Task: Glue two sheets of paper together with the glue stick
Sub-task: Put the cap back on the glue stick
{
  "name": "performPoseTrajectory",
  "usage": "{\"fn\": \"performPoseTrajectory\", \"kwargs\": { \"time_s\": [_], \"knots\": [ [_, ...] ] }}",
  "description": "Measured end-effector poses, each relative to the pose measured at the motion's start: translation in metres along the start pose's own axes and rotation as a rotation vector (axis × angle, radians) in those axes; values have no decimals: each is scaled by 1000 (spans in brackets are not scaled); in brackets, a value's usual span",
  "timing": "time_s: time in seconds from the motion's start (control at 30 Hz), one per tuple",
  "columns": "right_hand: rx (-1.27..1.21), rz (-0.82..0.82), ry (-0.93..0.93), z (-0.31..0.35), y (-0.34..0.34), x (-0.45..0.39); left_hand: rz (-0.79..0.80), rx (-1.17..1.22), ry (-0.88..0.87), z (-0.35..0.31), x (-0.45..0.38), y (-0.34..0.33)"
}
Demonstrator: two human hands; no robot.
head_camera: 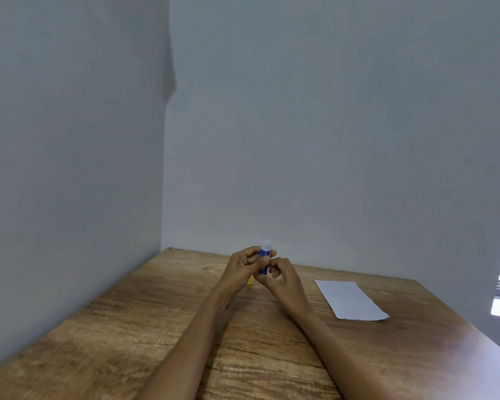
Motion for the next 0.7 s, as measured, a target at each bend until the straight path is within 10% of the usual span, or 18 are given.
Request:
{"fn": "performPoseTrajectory", "kwargs": {
  "time_s": [0.7],
  "knots": [
    [76, 11, 89, 3, -4, 0, -37, 40, 8, -1, 1, 6]
  ]
}}
Point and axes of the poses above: each hand's wrist, its own x-axis away from the middle knuckle, its own y-axis out of the back of the hand, z = x × y, the point moved 6 cm from there along -x, towards the middle knuckle, and after that the axes turned 12 degrees about -z, right-handed, at the moved point
